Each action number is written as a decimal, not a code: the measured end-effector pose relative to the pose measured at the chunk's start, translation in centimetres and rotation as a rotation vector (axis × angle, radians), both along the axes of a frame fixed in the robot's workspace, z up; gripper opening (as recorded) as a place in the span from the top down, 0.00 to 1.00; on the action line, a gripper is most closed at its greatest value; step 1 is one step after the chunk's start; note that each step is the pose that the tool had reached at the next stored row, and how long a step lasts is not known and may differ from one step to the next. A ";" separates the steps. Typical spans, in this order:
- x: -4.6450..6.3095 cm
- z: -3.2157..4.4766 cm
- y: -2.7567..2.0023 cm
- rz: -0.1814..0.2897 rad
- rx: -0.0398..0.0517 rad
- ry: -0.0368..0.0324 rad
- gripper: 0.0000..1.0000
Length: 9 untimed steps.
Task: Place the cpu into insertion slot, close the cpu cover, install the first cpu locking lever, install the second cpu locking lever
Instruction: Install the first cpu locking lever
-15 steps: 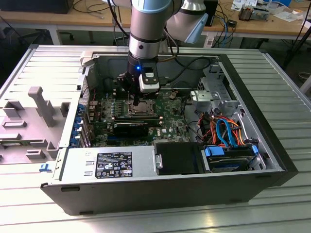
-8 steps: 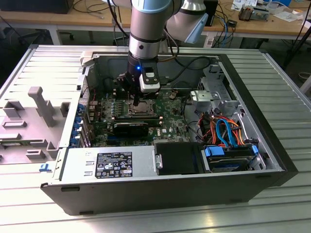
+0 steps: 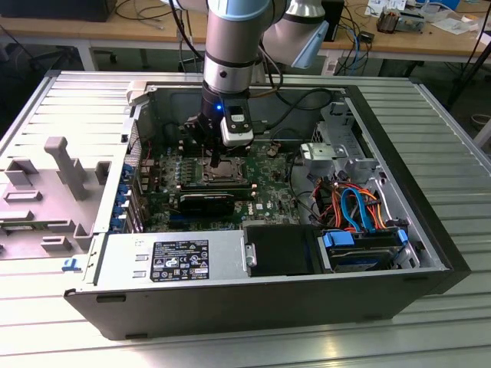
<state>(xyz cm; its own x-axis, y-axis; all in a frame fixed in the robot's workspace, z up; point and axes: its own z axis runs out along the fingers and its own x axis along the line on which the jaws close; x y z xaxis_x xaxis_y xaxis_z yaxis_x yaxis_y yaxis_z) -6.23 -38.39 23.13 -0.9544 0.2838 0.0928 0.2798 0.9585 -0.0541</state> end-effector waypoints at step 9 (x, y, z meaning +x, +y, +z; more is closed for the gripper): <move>0.0 0.00 0.00 0.019 0.0000 0.0000 0.89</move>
<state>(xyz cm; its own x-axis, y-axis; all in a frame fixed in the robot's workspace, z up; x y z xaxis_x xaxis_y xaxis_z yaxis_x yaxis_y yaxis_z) -6.23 -38.39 23.13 -0.9596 0.2656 0.0929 0.2615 0.9637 -0.0541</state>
